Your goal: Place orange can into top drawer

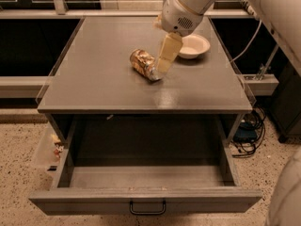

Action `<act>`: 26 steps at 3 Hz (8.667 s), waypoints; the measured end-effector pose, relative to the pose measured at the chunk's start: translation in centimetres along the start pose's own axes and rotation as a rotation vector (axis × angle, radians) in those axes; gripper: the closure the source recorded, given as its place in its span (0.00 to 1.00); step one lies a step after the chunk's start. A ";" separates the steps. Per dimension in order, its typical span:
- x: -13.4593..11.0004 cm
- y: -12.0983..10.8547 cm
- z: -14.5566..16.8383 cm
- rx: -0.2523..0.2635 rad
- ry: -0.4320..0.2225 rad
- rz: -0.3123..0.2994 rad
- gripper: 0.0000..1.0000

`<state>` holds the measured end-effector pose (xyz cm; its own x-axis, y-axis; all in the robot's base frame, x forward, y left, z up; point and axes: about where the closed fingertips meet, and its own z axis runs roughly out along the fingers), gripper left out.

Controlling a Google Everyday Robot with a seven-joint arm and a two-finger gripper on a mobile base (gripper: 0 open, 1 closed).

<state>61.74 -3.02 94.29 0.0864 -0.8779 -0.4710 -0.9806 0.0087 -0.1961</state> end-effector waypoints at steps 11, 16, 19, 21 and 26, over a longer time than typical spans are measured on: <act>0.3 -4.9 13.8 -0.144 -0.067 0.195 0.64; 1.7 3.7 6.7 -0.192 -0.495 0.150 1.00; 1.0 5.1 5.9 -0.214 -0.496 0.176 1.00; 0.1 11.6 0.7 -0.117 -0.440 0.237 1.00; 6.8 19.2 8.5 -0.143 -0.610 0.453 1.00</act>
Offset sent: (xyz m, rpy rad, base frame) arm 0.0796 -0.0037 -0.0097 0.0643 -0.0536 -0.1085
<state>44.98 -4.72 79.99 -0.2878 -0.3835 -0.8776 -0.9530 0.2056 0.2227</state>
